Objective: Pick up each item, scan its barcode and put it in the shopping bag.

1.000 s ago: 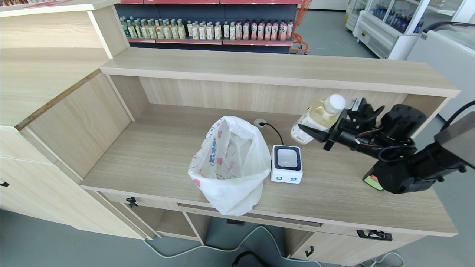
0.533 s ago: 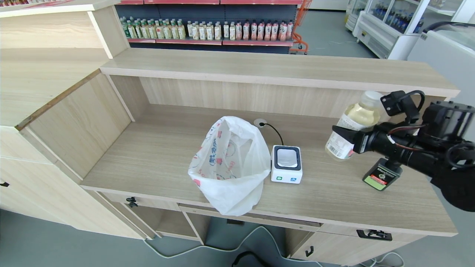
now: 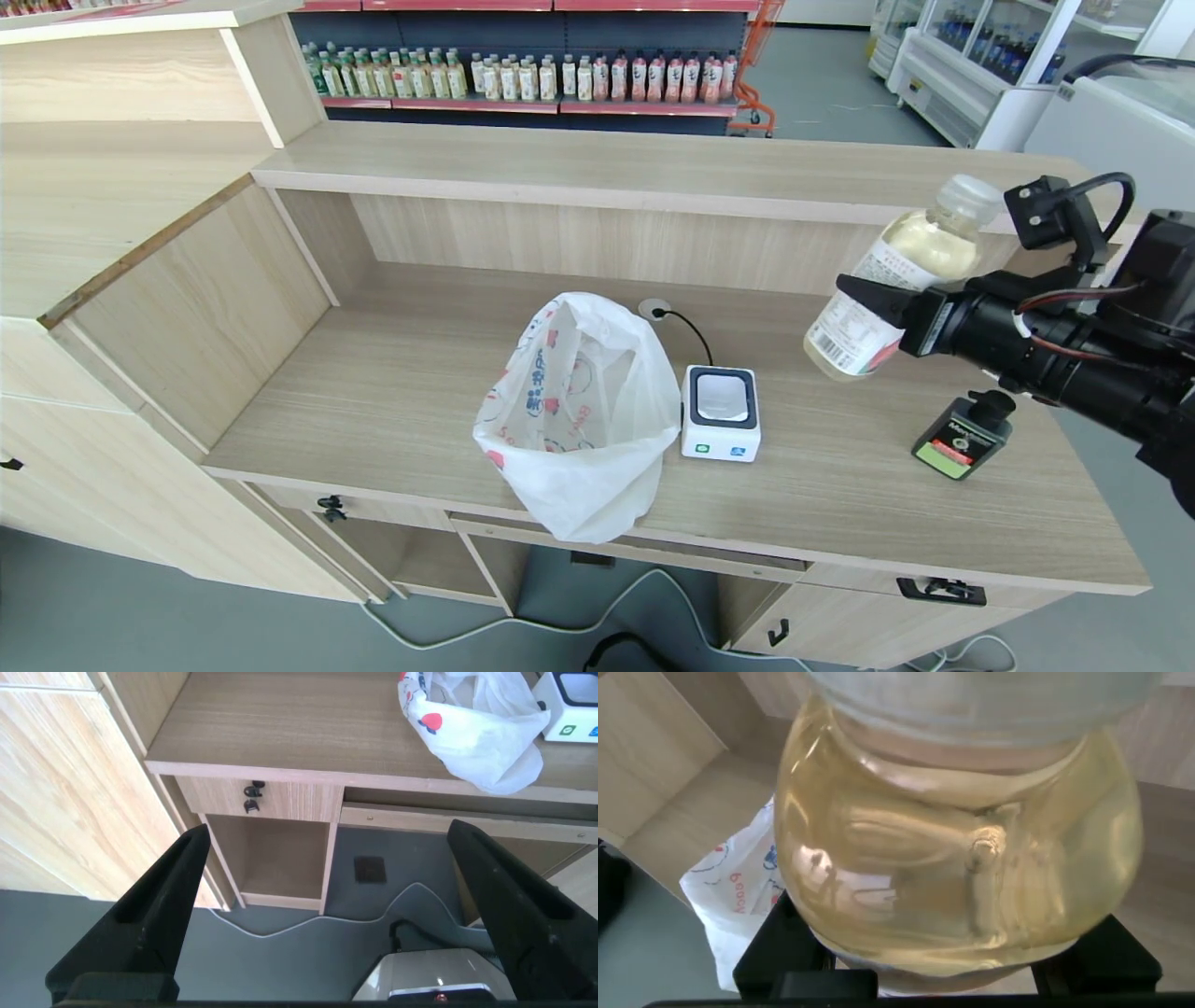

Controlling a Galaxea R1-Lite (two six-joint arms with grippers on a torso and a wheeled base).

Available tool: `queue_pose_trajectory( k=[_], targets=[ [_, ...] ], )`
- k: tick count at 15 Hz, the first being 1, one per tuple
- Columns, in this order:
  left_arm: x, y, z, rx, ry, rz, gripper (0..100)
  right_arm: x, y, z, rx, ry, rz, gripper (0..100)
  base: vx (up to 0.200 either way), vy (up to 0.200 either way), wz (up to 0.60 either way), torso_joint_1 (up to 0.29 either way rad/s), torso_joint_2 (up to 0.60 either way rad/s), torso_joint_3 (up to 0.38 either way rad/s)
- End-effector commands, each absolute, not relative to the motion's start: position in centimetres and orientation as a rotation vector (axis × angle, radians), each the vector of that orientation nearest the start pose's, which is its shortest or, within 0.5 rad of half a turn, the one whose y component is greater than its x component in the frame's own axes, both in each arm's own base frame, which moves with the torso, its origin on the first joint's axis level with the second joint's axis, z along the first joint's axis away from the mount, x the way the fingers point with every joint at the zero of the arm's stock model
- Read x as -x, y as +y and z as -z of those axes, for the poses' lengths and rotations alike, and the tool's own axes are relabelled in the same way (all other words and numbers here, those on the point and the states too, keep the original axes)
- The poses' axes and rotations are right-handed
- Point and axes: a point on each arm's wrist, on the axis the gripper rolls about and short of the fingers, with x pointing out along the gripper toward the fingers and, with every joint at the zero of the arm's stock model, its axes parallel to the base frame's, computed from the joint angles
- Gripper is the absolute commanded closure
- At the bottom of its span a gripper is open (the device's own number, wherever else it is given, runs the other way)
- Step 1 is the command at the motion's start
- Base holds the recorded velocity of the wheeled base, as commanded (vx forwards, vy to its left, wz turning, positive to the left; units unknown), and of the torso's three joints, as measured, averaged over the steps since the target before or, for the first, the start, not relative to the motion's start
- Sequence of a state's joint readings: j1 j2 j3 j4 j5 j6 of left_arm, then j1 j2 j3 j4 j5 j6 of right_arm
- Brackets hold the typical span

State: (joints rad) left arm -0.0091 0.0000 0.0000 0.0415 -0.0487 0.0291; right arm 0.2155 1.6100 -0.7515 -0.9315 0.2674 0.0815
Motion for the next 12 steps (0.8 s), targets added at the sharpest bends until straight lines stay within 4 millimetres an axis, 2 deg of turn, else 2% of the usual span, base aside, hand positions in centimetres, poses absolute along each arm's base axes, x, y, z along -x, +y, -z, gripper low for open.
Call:
queue_pose_trajectory(
  k=[1, 9, 12],
  targets=[
    [2.3, -0.1, -7.1, -0.028, 0.042, 0.059, 0, -27.7, 7.8, -22.2, -0.079, -0.045, -0.527, 100, 0.0, 0.0, 0.0, 0.0, 0.0, 0.0],
    [2.3, -0.1, -7.1, -0.03, 0.042, 0.059, 0, -27.7, 9.9, -21.5, -0.037, -0.034, -0.587, 100, 0.0, 0.0, 0.0, 0.0, 0.0, 0.0],
    [2.3, -0.1, -7.1, -0.031, 0.042, 0.059, 0, -28.2, 10.6, -21.1, -0.032, -0.021, -0.603, 100, 0.0, 0.2, 0.0, -0.006, 0.0, 0.004]
  ],
)
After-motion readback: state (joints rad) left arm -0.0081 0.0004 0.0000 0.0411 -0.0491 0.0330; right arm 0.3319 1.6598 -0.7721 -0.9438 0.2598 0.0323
